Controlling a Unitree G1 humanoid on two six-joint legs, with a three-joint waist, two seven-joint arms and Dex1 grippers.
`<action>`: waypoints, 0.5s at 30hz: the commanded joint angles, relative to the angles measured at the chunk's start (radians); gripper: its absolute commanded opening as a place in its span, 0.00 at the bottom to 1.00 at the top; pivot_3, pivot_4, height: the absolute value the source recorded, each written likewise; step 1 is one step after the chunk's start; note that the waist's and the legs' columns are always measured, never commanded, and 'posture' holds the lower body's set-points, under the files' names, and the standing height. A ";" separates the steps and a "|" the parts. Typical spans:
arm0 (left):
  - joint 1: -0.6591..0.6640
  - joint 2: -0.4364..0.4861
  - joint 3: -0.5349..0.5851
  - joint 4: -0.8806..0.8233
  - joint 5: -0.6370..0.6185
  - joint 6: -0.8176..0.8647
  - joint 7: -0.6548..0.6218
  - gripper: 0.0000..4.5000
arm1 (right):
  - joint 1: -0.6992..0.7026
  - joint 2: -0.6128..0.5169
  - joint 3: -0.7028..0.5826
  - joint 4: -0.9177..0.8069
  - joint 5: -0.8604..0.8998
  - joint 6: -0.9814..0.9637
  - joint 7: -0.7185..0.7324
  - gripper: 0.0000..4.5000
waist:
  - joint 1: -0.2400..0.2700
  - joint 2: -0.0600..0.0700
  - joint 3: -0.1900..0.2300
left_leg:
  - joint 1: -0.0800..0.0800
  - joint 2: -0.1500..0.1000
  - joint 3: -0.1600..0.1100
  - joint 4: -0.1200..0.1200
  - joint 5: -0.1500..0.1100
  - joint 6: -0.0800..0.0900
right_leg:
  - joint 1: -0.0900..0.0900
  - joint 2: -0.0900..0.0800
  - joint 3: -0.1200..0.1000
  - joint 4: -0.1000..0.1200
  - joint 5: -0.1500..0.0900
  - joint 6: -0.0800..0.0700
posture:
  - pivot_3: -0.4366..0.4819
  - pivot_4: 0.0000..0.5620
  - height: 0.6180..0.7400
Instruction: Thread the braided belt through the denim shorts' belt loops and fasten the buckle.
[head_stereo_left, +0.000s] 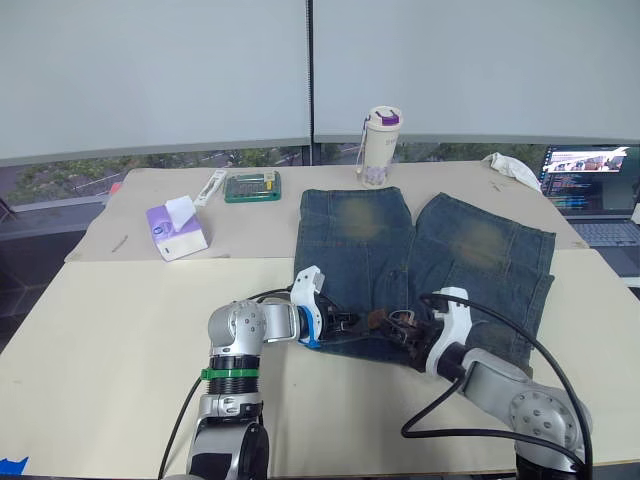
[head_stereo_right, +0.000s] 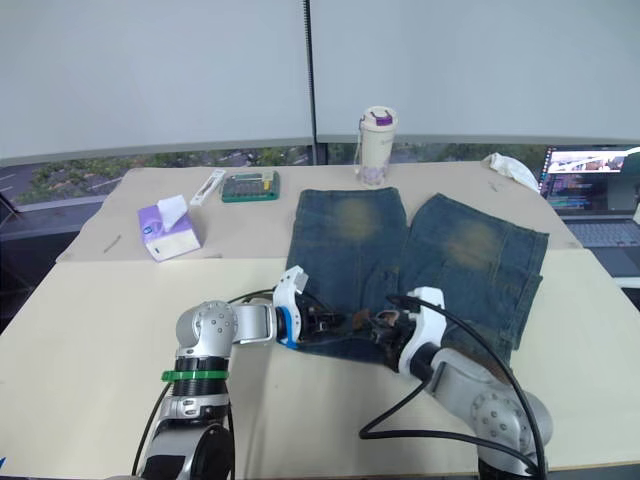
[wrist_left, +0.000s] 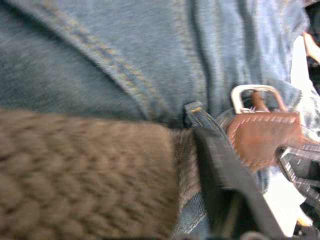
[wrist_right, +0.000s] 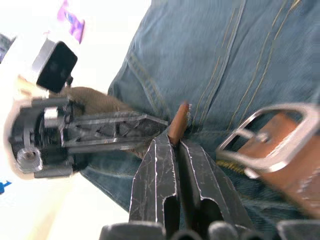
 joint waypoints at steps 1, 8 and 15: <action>0.018 0.060 -0.074 -0.031 -0.007 -0.038 -0.076 0.61 | -0.007 -0.053 -0.097 -0.050 0.085 0.017 -0.008 0.00 | -0.001 0.000 0.000 | 0.000 0.000 0.000 0.000 0.000 0.000 | 0.000 0.000 0.000 0.000 0.000 0.000 | 0.48 0.27 1.00; 0.059 0.203 -0.130 -0.054 -0.031 -0.125 -0.235 0.61 | 0.075 -0.241 -0.321 -0.017 0.221 0.009 0.018 0.00 | -0.002 -0.001 0.001 | 0.000 0.001 0.001 -0.001 -0.001 0.002 | 0.000 0.000 0.001 0.000 0.000 0.000 | 0.48 0.27 1.00; 0.080 0.250 -0.125 -0.059 -0.070 -0.172 -0.323 0.61 | 0.058 -0.274 -0.383 0.002 0.410 -0.042 -0.067 0.00 | -0.005 -0.004 0.003 | 0.000 0.003 0.002 -0.001 -0.002 0.003 | 0.000 0.001 0.002 -0.001 0.000 0.000 | 0.48 0.27 1.00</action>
